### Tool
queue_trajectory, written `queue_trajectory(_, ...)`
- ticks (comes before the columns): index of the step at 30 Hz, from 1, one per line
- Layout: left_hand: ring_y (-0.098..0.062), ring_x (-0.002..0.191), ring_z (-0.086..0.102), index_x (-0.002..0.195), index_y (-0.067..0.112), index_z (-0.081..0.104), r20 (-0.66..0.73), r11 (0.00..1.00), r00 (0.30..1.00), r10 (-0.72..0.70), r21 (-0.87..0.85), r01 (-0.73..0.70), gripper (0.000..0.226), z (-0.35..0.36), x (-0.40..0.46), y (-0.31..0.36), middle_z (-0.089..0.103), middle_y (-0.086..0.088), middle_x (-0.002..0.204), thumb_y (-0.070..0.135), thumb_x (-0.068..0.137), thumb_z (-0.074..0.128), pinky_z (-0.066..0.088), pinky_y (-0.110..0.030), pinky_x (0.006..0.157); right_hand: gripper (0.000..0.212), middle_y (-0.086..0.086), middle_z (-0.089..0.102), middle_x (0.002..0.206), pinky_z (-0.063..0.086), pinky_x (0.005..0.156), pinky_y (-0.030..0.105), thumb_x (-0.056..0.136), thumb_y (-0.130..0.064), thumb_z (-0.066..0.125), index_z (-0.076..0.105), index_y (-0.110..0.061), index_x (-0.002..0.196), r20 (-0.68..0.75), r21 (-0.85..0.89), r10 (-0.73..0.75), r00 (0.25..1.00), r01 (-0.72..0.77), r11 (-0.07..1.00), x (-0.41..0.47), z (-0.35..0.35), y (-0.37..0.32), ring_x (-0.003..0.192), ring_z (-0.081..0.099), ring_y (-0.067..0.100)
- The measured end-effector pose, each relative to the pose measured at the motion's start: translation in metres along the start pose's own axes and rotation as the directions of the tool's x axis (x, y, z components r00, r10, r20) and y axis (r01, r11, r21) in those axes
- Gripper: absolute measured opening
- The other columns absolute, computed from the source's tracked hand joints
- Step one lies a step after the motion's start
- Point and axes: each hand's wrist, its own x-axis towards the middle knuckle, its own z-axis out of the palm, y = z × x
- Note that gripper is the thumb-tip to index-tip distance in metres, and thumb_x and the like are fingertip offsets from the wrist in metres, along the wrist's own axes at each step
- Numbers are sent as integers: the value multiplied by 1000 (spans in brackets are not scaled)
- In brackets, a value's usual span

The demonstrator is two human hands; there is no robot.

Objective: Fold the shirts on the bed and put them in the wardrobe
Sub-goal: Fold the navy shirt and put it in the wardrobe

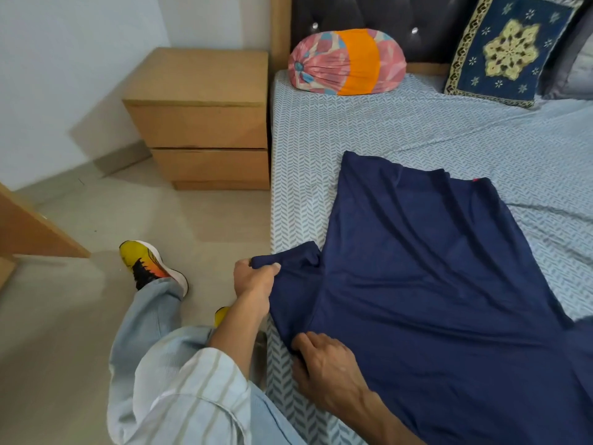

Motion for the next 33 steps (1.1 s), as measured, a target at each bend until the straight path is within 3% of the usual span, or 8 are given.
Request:
queue_trajectory(6,-11,68,60,101,18,61,-52,929,955,294,251,-272,33,6,-14,8,66,0,86,-4,77,68,43,-16,52,19,-5,60,89,43,57,36,90,-38,44,51,-26,102,73,137,-93,993,83,987,-8,-7,10,73,56,21)
queue_trajectory(8,-5,56,54,104,22,59,126,803,897,423,406,-436,34,8,-25,8,58,5,69,-2,80,66,41,-13,48,23,-5,62,93,44,61,35,92,-39,44,54,-26,109,52,172,-96,994,85,981,-12,-7,12,78,57,20)
queue_trajectory(13,-4,61,58,107,34,59,502,621,804,319,530,-577,33,19,-50,-2,61,7,63,19,80,73,50,-18,66,29,-9,62,90,47,63,32,89,-42,47,56,-26,112,44,300,-26,999,11,954,-17,-18,20,74,56,12)
queue_trajectory(16,-2,64,62,104,32,63,543,608,785,299,525,-595,25,28,-46,-6,67,7,66,21,83,69,52,-25,71,21,-13,62,81,47,60,29,88,-41,51,59,-27,102,0,382,82,997,-75,921,-19,-27,37,66,55,9)
queue_trajectory(20,0,65,60,92,29,67,497,550,733,464,486,-679,15,41,-40,-9,62,15,64,15,85,66,50,-21,70,8,-19,54,67,41,55,21,85,-34,52,58,-29,87,-108,373,250,962,-194,907,2,-41,74,60,51,4)
queue_trajectory(24,-16,84,60,94,20,68,482,368,598,641,491,-790,15,78,-18,3,64,5,88,11,81,67,52,-37,83,4,-15,58,68,44,59,26,84,-20,59,60,-23,82,-246,285,338,909,-265,921,77,-68,120,60,53,7)
queue_trajectory(29,-25,109,58,117,19,58,495,317,750,439,695,-645,35,106,18,20,65,-1,112,31,86,67,43,-39,97,9,-6,68,79,47,65,30,88,-21,56,62,-16,86,-265,214,361,894,-310,926,212,-98,160,73,64,18)
queue_trajectory(33,-19,103,59,98,27,60,525,299,797,300,741,-601,22,111,36,31,64,11,92,42,84,69,34,-37,96,28,7,68,104,40,71,31,87,-33,55,60,-11,102,-221,131,437,872,-418,899,324,-114,190,99,63,30)
